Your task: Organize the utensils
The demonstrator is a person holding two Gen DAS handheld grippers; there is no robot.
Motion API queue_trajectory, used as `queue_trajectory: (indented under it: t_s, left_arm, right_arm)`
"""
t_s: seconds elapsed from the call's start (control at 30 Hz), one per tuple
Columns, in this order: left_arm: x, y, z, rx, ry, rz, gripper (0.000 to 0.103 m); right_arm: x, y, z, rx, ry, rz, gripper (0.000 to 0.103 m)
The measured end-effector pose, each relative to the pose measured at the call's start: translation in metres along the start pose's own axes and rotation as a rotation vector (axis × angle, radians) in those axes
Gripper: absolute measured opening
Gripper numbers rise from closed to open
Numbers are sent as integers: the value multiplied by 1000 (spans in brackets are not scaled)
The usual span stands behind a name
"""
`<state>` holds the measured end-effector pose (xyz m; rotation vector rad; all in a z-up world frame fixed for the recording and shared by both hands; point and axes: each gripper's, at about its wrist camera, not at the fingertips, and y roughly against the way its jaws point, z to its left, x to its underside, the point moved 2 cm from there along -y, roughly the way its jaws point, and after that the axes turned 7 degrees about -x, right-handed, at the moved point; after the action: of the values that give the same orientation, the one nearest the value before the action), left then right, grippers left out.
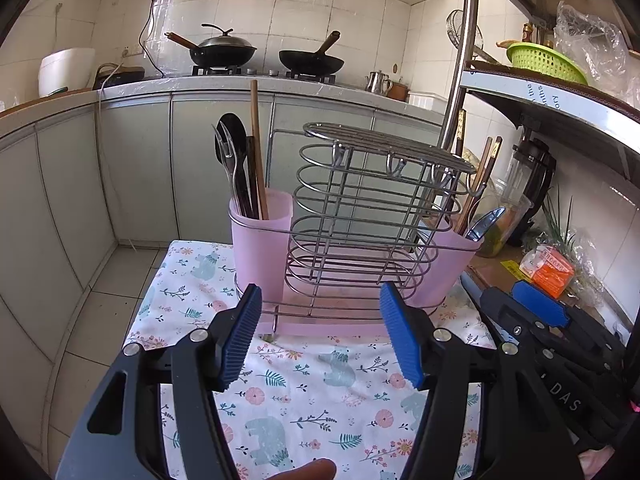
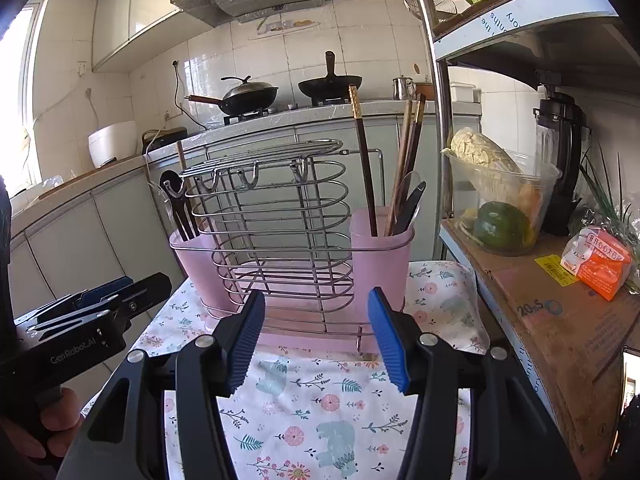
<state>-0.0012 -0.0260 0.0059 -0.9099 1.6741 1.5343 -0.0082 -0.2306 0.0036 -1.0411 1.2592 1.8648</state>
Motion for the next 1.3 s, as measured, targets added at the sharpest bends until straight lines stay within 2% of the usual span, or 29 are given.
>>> queue_trajectory:
  t_s: [0.5,1.3]
  left_arm:
    - [4,-8,-1,-37,-11,28,62]
    - [6,-11,0,-44,-15,38,62]
  right_arm:
    - [4,-8,0,26,1,31,53]
    - [5,-10,-5,44,-15,34,53]
